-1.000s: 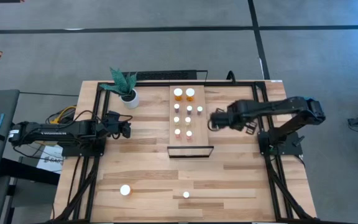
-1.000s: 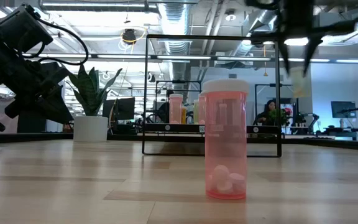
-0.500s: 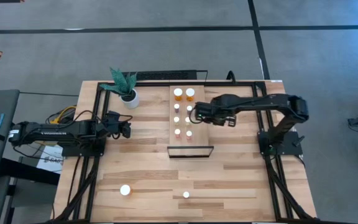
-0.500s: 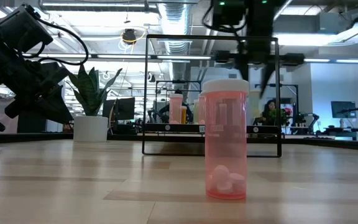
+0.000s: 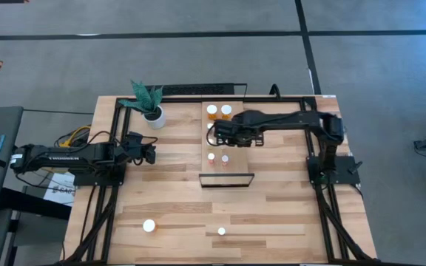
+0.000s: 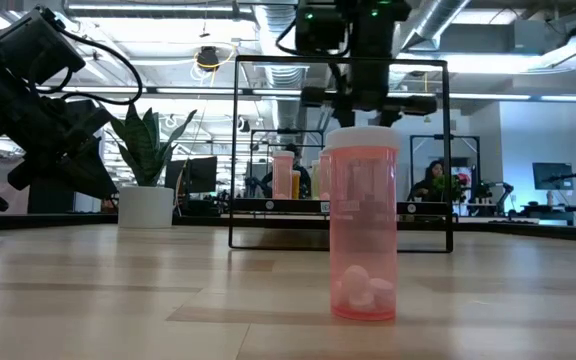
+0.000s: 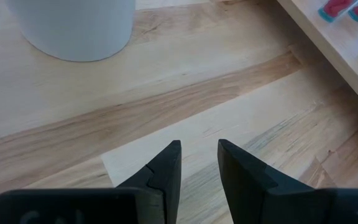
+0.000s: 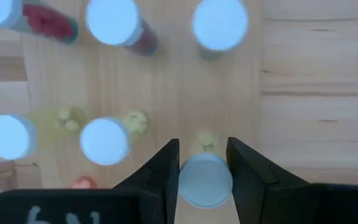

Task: Pick and place medicine bottles onto shelf by color
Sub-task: Put the yellow pill bottle on the shelf aligned with the other yellow pill bottles

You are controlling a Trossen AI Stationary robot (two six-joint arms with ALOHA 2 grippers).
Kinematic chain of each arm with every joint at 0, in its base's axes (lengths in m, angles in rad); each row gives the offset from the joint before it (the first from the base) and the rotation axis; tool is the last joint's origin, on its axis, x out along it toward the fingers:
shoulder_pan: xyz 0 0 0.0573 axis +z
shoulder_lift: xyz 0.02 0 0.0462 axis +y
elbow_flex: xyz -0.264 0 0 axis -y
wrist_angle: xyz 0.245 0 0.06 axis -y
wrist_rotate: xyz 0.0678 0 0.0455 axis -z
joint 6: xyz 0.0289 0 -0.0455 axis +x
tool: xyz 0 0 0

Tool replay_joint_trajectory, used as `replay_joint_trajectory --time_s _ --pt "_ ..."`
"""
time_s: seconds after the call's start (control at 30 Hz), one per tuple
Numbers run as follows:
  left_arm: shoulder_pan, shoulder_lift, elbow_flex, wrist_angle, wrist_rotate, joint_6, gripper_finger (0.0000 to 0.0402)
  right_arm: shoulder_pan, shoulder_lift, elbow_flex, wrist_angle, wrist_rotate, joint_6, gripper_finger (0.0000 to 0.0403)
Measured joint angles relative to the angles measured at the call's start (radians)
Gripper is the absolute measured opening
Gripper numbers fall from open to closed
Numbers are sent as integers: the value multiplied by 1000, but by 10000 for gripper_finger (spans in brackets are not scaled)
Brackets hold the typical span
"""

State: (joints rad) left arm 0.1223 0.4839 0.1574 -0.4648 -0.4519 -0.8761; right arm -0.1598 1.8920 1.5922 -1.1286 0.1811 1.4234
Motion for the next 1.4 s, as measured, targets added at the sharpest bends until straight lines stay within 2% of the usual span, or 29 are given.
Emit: replay_joint_trajectory --time_s 0.63,1.4 --pt "0 0 0 0 1 0 91 19 13 -10 -38 0 70 139" --pt "0 0 0 0 1 0 91 8 13 -10 57 29 90 140"
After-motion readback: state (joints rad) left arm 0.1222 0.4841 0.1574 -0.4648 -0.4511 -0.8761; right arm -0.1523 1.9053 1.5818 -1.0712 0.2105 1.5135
